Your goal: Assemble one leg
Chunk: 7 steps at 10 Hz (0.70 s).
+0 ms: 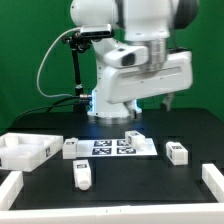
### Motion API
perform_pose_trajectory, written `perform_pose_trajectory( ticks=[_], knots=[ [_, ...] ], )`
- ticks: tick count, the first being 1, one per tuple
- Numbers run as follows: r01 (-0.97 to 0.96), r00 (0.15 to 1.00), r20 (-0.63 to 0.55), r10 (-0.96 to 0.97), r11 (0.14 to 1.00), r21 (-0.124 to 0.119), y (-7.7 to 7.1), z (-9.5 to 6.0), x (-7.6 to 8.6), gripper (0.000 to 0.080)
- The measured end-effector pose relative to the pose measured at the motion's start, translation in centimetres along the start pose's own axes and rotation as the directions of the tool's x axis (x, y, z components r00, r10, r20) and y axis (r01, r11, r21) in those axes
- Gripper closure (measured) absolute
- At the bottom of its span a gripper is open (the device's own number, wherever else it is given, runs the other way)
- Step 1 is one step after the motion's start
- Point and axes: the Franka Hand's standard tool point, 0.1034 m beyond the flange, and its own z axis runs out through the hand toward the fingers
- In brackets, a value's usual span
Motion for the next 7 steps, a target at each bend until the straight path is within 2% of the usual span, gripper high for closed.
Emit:
perform_pose_trajectory(
  ticks=[2,5,6,7],
  knots=[
    [-0.028,1.0,0.004,0.028,1.0,0.0,-0.6,0.1,0.2,0.0151],
    [-0.032,0.999,0.006,0.032,0.999,0.001,-0.4,0.2,0.1,0.0151],
    [-0.022,1.0,0.006,0.022,1.0,0.001,-0.2,0.1,0.0,0.0151],
    [0.118,0.993,0.017,-0.118,0.993,0.013,1.7,-0.2,-1.2,0.0151]
  ],
)
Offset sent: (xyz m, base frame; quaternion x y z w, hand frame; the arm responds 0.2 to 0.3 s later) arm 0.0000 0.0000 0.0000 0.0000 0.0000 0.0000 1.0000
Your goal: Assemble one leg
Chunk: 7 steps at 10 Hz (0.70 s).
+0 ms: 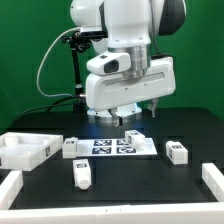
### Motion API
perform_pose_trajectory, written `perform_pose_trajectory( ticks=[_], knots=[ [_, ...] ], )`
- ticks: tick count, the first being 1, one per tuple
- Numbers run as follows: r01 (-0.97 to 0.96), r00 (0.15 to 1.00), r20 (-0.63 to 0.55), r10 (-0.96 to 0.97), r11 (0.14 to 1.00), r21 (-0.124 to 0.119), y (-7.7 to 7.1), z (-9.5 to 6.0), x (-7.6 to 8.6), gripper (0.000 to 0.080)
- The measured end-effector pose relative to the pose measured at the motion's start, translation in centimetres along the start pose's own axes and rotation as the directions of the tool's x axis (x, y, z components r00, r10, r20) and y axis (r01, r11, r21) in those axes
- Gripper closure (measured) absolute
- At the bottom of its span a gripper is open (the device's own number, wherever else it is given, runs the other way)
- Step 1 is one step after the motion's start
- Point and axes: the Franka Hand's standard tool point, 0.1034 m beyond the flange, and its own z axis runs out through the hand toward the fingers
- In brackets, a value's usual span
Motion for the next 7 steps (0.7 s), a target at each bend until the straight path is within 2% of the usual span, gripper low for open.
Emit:
perform_pose_trajectory(
  ticks=[1,2,3,4,7],
  knots=[
    [0.057,0.998,-0.001,-0.057,0.998,0.005,2.8,-0.8,-1.6,0.0151],
    [0.104,0.994,-0.011,-0.104,0.995,-0.003,5.1,-1.2,-2.5,0.0151],
    [0.202,0.979,-0.023,-0.202,0.979,-0.017,7.5,-1.4,-3.0,0.0151],
    [0.223,0.974,-0.034,-0.224,0.975,-0.02,9.0,-1.4,-3.2,0.0151],
    [0.202,0.979,-0.029,-0.202,0.979,-0.015,8.5,-1.2,-3.1,0.0151]
  ],
)
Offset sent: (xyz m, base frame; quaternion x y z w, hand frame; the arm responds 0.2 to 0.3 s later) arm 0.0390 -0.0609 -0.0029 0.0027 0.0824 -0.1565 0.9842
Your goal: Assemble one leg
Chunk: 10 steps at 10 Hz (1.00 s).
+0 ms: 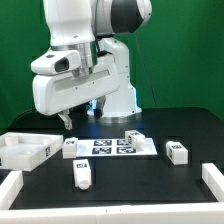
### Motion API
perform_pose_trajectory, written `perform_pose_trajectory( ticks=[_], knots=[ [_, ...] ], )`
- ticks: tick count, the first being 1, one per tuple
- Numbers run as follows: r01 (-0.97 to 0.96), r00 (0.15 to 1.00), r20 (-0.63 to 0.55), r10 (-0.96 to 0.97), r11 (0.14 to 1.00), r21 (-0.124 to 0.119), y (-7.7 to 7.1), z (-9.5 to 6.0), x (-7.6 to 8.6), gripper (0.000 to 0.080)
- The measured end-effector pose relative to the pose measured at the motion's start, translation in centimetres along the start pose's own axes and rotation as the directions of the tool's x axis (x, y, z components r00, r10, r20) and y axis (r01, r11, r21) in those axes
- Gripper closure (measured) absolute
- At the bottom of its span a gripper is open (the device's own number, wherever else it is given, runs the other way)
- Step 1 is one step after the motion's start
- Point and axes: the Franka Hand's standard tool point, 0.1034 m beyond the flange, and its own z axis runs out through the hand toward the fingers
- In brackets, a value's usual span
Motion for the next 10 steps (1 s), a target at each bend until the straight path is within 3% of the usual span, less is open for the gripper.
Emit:
perform_pose_trajectory(
  ticks=[2,4,5,6,7,10],
  knots=[
    [0.041,0.999,0.002,-0.041,0.999,-0.001,0.4,0.2,-0.6,0.0151],
    [0.241,0.971,0.01,-0.241,0.97,-0.038,3.9,0.7,-5.6,0.0151],
    [0.35,0.937,0.022,-0.349,0.934,-0.075,5.9,0.8,-8.2,0.0151],
    [0.467,0.884,0.034,-0.466,0.88,-0.091,7.8,1.0,-10.4,0.0151],
    [0.477,0.879,0.034,-0.476,0.875,-0.085,9.4,1.1,-11.6,0.0151],
    [0.47,0.883,0.035,-0.469,0.879,-0.082,9.5,1.3,-11.7,0.0151]
  ],
)
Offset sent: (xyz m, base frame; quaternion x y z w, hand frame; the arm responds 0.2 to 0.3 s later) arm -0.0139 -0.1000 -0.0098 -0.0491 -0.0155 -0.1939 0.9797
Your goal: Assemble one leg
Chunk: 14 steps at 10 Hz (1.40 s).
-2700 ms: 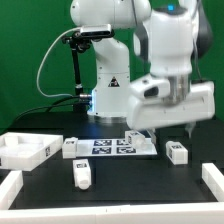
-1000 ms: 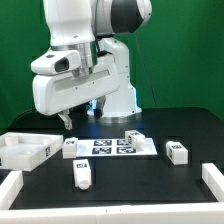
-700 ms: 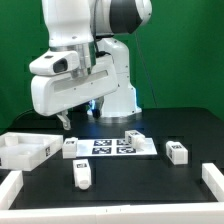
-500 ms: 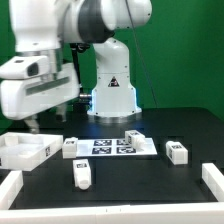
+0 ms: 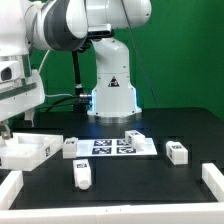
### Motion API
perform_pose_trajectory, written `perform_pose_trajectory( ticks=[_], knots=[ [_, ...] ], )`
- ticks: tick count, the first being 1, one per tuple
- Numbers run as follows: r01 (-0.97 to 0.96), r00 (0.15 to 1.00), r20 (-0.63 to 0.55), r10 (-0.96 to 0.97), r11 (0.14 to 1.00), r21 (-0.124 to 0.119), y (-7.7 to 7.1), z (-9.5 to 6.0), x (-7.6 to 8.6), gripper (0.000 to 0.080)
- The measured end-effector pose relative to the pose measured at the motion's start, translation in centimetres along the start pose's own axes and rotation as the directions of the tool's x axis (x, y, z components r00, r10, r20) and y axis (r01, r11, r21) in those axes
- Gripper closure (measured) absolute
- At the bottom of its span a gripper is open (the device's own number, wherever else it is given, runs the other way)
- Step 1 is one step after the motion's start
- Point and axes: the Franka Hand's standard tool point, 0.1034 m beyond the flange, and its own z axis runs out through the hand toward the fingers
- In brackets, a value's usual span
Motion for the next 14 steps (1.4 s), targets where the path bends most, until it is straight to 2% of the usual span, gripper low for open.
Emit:
perform_pose_trajectory(
  ticks=[2,4,5,6,9,10,11,12,13,14],
  knots=[
    [0.008,1.0,0.002,-0.008,1.0,0.004,0.1,0.3,-0.3,0.0151],
    [0.009,1.0,0.026,-0.009,1.0,0.02,3.2,3.5,-2.9,0.0151],
    [0.003,1.0,0.028,-0.004,0.999,0.036,3.4,4.9,-3.6,0.0151],
    [-0.007,1.0,0.025,0.006,0.999,0.048,3.3,5.6,-4.1,0.0151],
    [-0.037,0.999,0.021,0.036,0.998,0.059,3.1,6.4,-3.6,0.0151],
    [-0.041,0.999,0.022,0.04,0.997,0.059,3.1,6.4,-3.8,0.0238],
    [-0.042,0.999,0.022,0.041,0.997,0.06,3.1,6.4,-3.8,0.0372],
    [-0.042,0.999,0.022,0.041,0.997,0.06,3.0,6.4,-3.8,0.0372],
    [-0.042,0.999,0.022,0.041,0.997,0.06,3.0,6.4,-3.8,0.0557],
    [-0.042,0.999,0.022,0.041,0.997,0.061,3.0,6.5,-3.8,0.0691]
  ],
)
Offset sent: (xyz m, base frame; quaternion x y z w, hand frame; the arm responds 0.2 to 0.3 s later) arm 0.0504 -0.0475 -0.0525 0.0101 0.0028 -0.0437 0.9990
